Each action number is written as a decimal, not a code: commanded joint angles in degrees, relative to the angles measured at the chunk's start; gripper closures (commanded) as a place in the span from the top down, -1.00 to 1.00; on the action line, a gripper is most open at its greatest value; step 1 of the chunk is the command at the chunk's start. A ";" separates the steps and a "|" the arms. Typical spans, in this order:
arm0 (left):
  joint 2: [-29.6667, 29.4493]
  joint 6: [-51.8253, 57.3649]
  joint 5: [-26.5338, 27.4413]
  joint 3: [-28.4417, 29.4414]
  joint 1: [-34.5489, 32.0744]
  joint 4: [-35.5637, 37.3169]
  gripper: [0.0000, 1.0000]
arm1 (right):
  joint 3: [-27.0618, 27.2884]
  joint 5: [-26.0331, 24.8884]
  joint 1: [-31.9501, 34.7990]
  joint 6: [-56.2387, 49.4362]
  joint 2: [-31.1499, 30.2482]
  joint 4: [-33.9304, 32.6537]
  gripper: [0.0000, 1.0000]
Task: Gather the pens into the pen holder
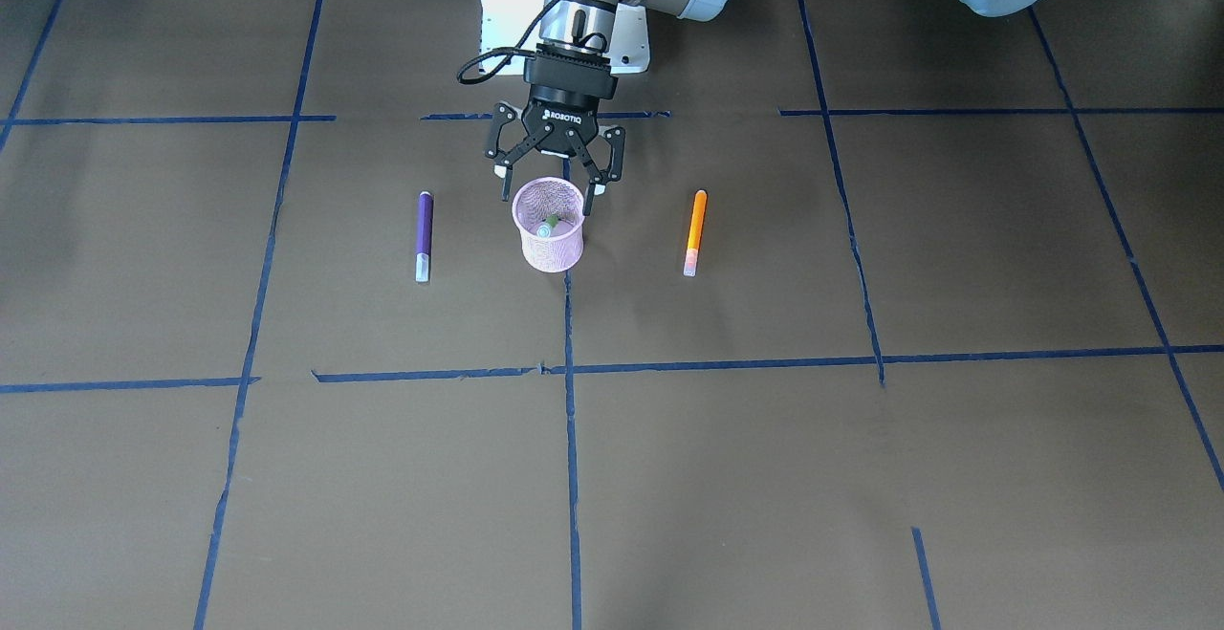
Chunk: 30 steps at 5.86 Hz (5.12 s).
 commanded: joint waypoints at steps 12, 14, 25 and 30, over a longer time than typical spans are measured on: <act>10.09 15.33 -46.89 -14.29 -20.29 24.66 0.97 | -33.20 -6.32 -11.59 14.70 9.84 35.95 0.96; 10.09 15.33 -46.89 -14.38 -20.29 24.66 0.98 | -34.88 -6.58 -12.65 14.34 9.84 36.49 0.65; 10.88 14.71 -46.98 -15.09 -20.20 24.57 0.98 | -17.36 -6.93 -13.80 20.32 10.02 38.67 -1.00; 12.81 11.29 -52.86 -14.56 -23.43 24.75 0.98 | -1.79 -14.46 -27.11 44.12 20.97 38.34 -1.00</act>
